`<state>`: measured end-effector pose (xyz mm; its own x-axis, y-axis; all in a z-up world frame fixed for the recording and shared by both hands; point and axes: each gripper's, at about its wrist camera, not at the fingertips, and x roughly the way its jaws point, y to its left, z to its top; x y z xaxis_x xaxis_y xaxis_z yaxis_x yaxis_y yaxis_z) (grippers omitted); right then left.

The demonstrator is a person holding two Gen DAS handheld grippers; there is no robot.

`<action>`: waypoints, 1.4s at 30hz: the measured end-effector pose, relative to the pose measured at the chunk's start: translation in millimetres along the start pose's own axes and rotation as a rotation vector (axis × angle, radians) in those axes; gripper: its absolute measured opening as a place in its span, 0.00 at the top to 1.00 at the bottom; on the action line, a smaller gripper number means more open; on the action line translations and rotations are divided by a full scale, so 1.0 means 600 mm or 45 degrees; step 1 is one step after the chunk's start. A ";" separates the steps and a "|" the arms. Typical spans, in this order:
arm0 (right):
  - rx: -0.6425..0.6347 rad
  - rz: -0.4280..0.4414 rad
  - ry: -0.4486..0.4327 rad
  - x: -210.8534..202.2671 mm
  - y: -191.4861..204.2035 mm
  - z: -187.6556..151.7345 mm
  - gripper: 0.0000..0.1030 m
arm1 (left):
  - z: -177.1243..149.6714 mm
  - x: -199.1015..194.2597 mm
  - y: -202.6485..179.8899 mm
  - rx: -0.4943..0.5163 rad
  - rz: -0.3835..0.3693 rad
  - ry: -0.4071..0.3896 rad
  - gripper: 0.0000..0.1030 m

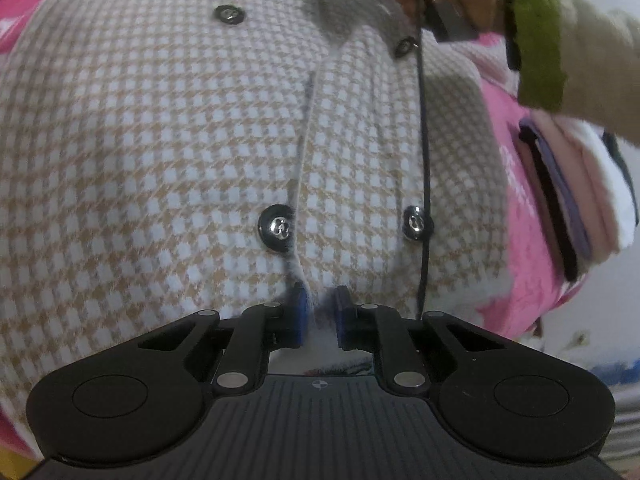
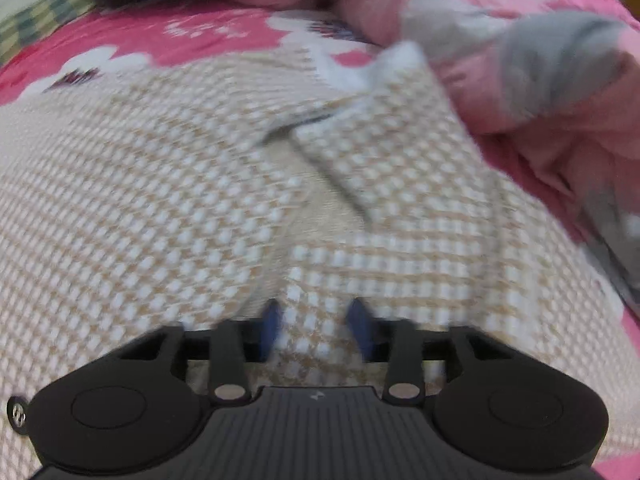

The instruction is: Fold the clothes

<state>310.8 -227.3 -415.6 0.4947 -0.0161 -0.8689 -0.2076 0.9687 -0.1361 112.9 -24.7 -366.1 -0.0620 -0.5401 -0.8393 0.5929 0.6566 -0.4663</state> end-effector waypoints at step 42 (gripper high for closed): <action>0.344 0.418 -0.237 -0.010 -0.058 0.078 0.91 | -0.047 -0.007 0.008 -0.222 -0.002 -0.169 0.98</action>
<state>354.5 -249.3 -383.5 0.5876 0.3233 -0.7417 -0.1638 0.9453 0.2822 93.4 -4.8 -372.6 0.0507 -0.5982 -0.7997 0.4446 0.7305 -0.5183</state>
